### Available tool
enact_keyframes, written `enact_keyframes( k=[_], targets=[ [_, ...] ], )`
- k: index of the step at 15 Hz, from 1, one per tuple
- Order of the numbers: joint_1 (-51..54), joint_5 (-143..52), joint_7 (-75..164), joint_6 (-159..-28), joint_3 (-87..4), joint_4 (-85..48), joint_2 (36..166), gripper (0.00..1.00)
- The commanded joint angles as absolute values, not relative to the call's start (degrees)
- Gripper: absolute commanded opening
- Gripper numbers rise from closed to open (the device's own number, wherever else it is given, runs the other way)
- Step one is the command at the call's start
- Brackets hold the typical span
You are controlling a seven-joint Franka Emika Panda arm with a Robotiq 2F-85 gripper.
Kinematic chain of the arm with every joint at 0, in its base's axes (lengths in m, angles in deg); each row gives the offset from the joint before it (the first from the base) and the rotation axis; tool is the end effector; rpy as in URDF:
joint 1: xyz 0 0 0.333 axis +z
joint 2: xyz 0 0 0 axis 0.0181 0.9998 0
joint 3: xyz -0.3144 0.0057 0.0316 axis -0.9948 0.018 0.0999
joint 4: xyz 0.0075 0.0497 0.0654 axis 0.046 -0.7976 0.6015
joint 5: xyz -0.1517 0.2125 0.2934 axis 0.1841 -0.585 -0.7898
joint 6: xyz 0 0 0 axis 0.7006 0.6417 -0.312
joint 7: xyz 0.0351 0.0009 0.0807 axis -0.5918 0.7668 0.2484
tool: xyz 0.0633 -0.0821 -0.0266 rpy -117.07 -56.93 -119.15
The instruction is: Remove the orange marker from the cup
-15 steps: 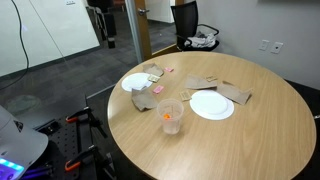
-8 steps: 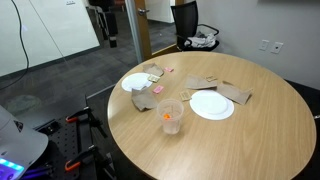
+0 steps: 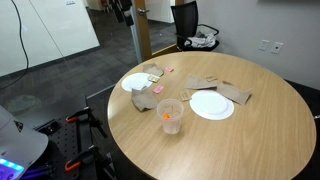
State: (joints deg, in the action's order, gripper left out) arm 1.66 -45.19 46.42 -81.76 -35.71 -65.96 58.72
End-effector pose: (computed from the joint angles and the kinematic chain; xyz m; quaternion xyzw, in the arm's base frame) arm 0.4239 0.0138 0.4756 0.9970 0.0083 0.0728 0.0253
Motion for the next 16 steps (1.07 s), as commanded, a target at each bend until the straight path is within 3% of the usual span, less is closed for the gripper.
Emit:
enact_keyframes(
  k=[1,16],
  targets=[
    [-0.9,-41.3,47.9,-84.9,-37.2,-64.0,58.9,1.0],
    [-3.9,-40.6,64.7,-89.8,-47.2,-61.7,73.8,1.0]
  ],
)
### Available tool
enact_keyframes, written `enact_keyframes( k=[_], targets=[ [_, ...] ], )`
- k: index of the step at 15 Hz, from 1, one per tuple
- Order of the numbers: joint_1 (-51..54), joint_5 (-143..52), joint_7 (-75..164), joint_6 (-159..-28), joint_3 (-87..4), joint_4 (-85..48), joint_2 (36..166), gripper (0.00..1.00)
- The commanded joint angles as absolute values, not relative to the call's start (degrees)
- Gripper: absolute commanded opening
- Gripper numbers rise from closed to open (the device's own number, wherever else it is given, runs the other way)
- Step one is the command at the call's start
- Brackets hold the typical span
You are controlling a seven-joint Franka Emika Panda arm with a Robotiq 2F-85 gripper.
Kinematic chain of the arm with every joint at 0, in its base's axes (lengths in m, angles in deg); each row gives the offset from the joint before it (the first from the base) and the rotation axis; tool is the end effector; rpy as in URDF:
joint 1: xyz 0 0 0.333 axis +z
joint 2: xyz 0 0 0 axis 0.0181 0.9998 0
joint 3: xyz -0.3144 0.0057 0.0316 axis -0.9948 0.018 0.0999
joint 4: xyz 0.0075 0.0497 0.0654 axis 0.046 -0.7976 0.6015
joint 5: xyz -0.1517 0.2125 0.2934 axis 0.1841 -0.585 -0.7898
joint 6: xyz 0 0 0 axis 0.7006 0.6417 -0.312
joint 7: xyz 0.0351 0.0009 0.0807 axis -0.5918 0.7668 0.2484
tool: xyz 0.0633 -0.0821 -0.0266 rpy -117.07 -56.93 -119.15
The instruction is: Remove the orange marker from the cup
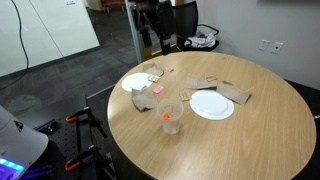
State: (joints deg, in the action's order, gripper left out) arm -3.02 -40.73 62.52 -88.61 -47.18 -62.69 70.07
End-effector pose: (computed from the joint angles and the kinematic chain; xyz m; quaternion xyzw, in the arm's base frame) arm 0.4559 -0.1191 0.4245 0.9971 0.0360 0.0511 0.0441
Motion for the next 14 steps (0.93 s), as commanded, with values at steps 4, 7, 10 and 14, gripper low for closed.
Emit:
enact_keyframes(
  k=[4,7,10,14],
  targets=[
    [-4.6,-39.1,64.1,-91.7,-46.9,-62.1,78.5,1.0],
    [-5.3,-37.6,63.9,-93.8,-47.0,-62.1,82.1,1.0],
    [-5.9,-36.0,64.0,-97.1,-47.0,-62.1,85.6,1.0],
    [-6.5,-36.5,66.5,-100.1,-46.8,-61.8,89.6,0.74]
  ],
)
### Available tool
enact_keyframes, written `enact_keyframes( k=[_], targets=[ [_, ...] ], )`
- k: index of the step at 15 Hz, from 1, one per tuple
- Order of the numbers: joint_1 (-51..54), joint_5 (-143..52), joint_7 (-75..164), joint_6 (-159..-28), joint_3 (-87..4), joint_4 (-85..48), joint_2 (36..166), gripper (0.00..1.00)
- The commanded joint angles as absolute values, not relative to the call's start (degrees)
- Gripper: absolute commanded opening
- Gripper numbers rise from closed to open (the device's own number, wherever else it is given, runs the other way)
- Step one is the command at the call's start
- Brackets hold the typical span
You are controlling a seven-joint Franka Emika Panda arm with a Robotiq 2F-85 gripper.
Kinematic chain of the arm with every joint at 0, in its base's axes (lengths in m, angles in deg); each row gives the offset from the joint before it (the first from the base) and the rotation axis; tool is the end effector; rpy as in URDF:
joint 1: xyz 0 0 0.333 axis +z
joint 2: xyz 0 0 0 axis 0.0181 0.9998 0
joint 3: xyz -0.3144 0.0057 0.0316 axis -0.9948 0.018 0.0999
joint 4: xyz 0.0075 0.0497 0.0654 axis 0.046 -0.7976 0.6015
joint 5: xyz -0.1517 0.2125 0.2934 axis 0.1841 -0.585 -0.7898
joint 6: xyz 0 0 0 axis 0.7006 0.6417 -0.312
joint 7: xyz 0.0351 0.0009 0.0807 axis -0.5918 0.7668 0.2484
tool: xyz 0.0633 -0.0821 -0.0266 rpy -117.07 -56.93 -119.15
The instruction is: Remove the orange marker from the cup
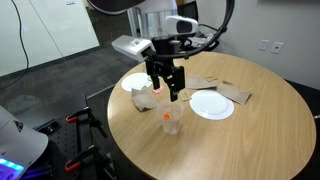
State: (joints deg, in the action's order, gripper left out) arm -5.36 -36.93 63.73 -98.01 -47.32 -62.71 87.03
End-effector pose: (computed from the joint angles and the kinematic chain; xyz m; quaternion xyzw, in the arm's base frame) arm 0.4754 -0.1421 0.2979 0.9959 0.0596 -0.0230 0.0639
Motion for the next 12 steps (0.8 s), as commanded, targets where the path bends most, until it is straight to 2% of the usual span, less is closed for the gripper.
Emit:
enact_keyframes(
  k=[1,3,4,6,7,12],
  targets=[
    [-6.6,-36.4,67.3,-100.3,-46.7,-61.6,90.4,0.68],
    [-6.6,-36.2,68.1,-100.7,-46.6,-61.0,91.9,0.52],
    [-6.7,-36.2,68.6,-100.7,-46.5,-60.6,92.5,0.49],
    [-6.7,-36.1,69.0,-100.4,-46.4,-59.5,93.9,0.48],
    [-6.7,-36.0,69.4,-100.2,-46.4,-59.0,94.4,0.52],
    [-6.9,-36.2,72.0,-99.0,-45.7,-56.1,97.3,0.54]
  ],
)
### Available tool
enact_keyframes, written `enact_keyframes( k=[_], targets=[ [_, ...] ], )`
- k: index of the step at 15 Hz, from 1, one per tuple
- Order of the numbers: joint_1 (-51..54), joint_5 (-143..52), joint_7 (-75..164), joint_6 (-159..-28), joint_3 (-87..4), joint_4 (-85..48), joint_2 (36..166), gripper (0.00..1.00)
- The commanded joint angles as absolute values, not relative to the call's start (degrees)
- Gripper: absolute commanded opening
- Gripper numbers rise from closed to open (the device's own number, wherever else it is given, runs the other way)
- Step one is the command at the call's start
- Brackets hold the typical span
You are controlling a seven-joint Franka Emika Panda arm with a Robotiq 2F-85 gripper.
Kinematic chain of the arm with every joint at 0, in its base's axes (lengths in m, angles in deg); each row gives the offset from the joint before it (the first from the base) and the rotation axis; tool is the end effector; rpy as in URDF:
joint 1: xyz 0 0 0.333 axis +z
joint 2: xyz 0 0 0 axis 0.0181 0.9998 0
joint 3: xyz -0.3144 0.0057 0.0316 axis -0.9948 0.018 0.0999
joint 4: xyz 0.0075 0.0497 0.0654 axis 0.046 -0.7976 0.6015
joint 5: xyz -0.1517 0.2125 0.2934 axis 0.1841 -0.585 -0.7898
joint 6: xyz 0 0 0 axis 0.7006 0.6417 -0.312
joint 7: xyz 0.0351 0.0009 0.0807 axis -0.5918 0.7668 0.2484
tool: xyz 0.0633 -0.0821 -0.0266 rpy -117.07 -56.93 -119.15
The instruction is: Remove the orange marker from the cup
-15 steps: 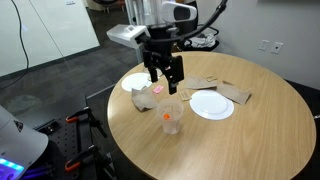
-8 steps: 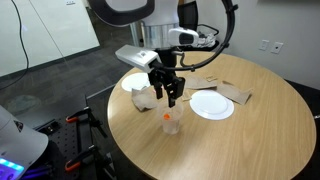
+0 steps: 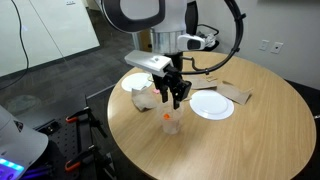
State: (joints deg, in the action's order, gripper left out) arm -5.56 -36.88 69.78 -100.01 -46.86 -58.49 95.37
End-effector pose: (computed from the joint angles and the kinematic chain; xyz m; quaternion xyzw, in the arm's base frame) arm 0.4975 -0.1459 0.2565 0.9897 0.1189 -0.0461 0.0646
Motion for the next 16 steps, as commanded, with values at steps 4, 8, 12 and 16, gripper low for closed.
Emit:
enact_keyframes(
  k=[4,8,12,16],
  targets=[
    [-7.1,-36.0,73.4,-98.4,-45.4,-54.8,99.5,0.47],
    [-7.4,-36.1,73.8,-98.1,-45.2,-54.2,101.2,0.46],
    [-7.5,-35.8,73.7,-97.9,-45.1,-54.2,102.4,0.49],
    [-7.4,-35.6,73.5,-97.6,-45.0,-53.9,103.3,0.49]
  ],
)
